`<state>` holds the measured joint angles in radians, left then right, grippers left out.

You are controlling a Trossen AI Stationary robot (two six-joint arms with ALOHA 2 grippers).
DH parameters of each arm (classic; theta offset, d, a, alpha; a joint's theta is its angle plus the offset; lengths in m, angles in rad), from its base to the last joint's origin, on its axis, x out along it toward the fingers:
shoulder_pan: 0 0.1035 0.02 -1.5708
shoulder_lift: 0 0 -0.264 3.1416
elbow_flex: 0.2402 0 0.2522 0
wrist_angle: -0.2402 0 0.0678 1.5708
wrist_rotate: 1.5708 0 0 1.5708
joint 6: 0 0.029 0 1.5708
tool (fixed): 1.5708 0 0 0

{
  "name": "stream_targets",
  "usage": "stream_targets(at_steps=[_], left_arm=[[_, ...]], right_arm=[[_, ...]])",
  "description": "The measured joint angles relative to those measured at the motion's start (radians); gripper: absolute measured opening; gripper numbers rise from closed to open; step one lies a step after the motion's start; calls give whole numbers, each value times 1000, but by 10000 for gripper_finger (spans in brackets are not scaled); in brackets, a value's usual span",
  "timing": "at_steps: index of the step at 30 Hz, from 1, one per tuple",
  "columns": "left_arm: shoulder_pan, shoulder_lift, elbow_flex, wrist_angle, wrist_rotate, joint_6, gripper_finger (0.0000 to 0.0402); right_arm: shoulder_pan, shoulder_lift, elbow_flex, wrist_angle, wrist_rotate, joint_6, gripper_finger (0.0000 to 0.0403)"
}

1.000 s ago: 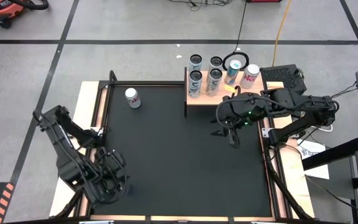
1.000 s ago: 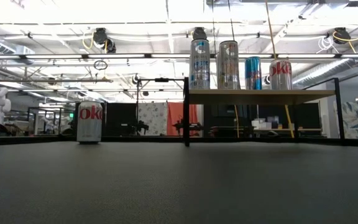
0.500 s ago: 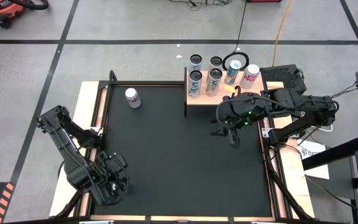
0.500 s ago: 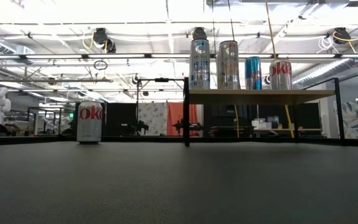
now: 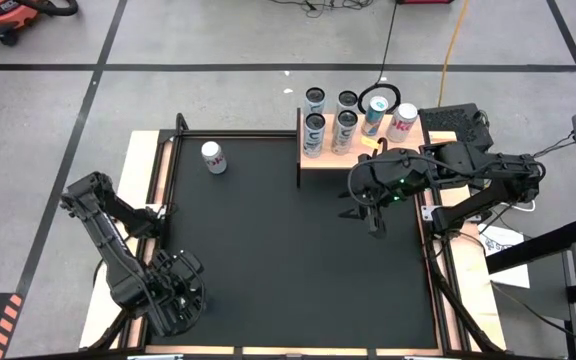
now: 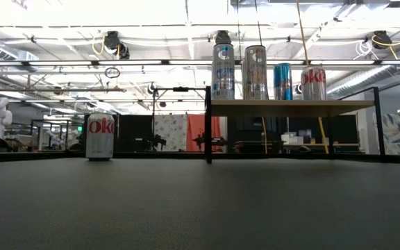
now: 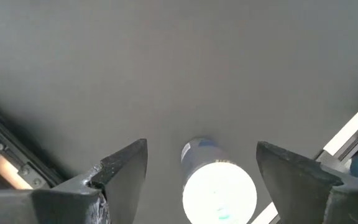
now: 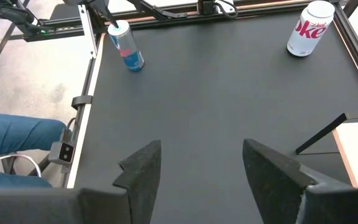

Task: Place canned beverage on shelf
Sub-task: Put the blue soda can on the shelf aligned with the other blue soda can

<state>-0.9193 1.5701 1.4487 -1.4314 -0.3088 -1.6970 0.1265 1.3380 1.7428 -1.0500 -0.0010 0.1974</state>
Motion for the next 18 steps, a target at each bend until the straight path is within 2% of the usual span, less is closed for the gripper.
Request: stream_targets(at_steps=[11, 18], left_arm=[[-10, 11, 0, 17, 35, -27, 297], [-47, 14, 0, 22, 46, -114, 297]], right_arm=[[0, 0, 0, 0, 0, 0, 206], [0, 0, 0, 0, 0, 0, 206]])
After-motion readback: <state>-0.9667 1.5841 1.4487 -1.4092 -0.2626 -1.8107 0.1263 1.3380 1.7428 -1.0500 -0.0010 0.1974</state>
